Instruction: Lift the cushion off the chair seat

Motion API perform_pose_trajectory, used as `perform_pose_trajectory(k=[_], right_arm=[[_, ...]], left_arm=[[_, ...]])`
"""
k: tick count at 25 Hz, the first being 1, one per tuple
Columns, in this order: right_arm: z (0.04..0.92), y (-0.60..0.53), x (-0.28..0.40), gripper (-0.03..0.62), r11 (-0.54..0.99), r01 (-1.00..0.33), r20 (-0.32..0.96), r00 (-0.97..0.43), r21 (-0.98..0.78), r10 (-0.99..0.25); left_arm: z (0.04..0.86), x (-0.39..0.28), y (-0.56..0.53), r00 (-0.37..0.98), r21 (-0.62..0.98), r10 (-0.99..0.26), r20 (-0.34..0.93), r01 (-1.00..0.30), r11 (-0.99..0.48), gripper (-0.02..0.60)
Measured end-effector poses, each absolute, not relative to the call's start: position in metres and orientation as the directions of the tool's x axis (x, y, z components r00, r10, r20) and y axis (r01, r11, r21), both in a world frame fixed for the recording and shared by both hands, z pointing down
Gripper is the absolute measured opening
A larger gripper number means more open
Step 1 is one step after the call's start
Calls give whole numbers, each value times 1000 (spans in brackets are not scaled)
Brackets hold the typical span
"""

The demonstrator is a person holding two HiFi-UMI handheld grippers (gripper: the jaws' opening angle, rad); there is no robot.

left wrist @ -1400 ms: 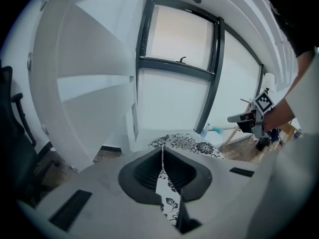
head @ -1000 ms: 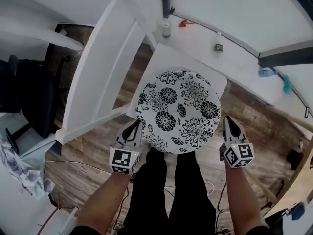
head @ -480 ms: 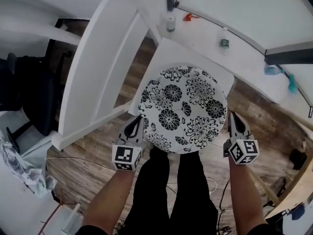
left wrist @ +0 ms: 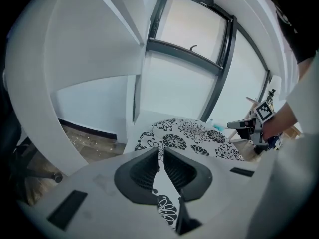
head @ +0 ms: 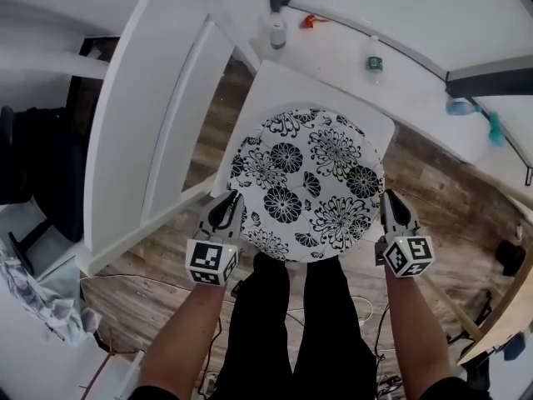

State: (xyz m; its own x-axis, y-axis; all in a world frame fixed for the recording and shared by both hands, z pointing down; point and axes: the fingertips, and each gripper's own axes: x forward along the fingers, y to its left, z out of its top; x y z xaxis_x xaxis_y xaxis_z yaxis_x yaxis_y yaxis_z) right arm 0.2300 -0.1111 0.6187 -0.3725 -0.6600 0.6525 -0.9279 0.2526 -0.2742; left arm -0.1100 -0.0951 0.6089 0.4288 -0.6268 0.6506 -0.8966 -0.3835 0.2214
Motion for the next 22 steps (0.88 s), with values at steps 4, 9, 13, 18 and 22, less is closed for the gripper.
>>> perform_pose_trajectory(k=[4,9,13,18,22], right_arm=[[629,-109,232,14,287,-920,673,-391,-267,-628],[638,-108,226,84,310,-904,682,-426,-295,-595],[646,-114,225,194,289,-895,680,-446,-340,-581],[657,-119,232,230,262,-897,698,-442,-357,-563],[665,-121,234,230,271,-893,710,-450,-359,-542]], left_arm=[[620,-123,-95,400,215,-628,667,-911,-352,22],[636,-133,-93,378,221,-609,697,-921,-319,97],[641,-131,-90,409,259,-578,706,-909,-327,127],[656,-139,-85,397,255,-543,740,-913,-320,148],[669,-139,-83,396,252,-522,756,-911,-327,155]])
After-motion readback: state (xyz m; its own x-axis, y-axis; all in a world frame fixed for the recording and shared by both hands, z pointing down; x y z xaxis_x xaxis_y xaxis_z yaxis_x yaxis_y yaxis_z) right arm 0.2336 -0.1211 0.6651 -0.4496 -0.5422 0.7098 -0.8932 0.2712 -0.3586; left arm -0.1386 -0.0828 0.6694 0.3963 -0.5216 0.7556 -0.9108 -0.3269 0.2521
